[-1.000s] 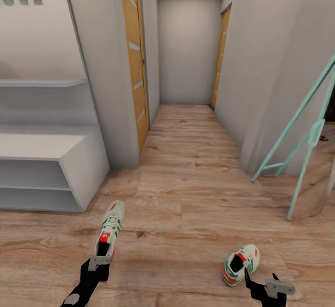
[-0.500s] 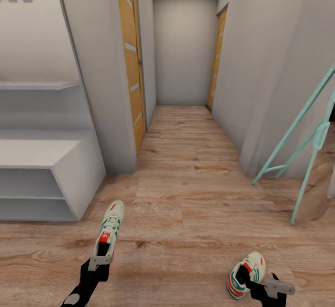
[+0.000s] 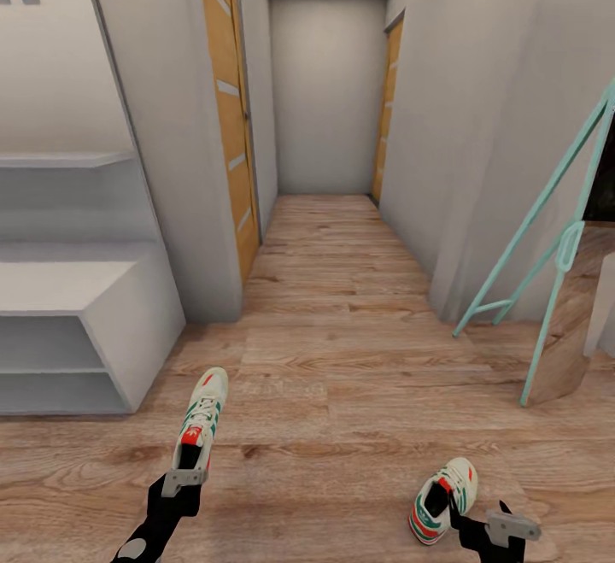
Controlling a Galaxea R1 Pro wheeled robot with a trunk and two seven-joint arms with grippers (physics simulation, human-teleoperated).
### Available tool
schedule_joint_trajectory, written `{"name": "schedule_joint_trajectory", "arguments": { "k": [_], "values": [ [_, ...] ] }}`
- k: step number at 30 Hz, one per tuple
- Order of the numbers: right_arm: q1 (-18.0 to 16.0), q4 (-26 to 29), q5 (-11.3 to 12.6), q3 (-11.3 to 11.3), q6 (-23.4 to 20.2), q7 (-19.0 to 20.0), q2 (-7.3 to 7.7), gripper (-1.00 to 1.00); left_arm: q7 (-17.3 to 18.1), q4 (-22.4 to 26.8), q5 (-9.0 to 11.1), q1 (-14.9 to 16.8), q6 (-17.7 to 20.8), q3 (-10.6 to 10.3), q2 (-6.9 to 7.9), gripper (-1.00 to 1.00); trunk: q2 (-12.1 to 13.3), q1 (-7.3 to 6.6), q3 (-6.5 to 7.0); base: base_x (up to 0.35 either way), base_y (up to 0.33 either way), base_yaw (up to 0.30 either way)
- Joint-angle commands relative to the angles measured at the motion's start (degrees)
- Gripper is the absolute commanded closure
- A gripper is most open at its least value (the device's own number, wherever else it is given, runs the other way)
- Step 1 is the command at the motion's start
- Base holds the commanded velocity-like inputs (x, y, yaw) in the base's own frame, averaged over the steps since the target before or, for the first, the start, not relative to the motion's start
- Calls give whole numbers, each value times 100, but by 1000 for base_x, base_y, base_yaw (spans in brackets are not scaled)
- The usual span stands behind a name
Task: Pick up the two gym shoes and the two sandals from the corridor floor and place them onto the hallstand (shoe rack) in the corridor, making sure they are on the rack and not on the floor. Arrange them so the two gym shoes are next to each other and the two sandals are next to each other.
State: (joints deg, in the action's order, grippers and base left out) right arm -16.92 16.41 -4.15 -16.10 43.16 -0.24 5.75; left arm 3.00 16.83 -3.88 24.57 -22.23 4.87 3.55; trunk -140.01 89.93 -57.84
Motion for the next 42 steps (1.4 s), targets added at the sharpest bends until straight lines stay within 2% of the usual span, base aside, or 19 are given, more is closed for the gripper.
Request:
{"name": "schedule_joint_trajectory", "arguments": {
  "k": [1, 7, 23, 42],
  "values": [
    [-4, -6, -46, -33, 17, -3, -3, -100, 35, -4, -43, 3, -18, 49, -3, 100, -2, -1, -5, 0, 0, 0],
    [-4, -13, -43, -34, 17, -3, 4, -100, 36, -4, -35, 3, -18, 49, -3, 100, -2, -1, -5, 0, 0, -57],
    [-4, -15, -42, -34, 17, -3, 5, -100, 43, -4, -34, 3, -18, 42, -3, 100, -2, -1, -5, 10, 16, -287],
    [-4, -15, -42, -34, 17, -2, 5, -100, 47, -4, -34, 3, -19, 40, -3, 100, -2, -1, -5, 81, 281, -300]
  ]
}}
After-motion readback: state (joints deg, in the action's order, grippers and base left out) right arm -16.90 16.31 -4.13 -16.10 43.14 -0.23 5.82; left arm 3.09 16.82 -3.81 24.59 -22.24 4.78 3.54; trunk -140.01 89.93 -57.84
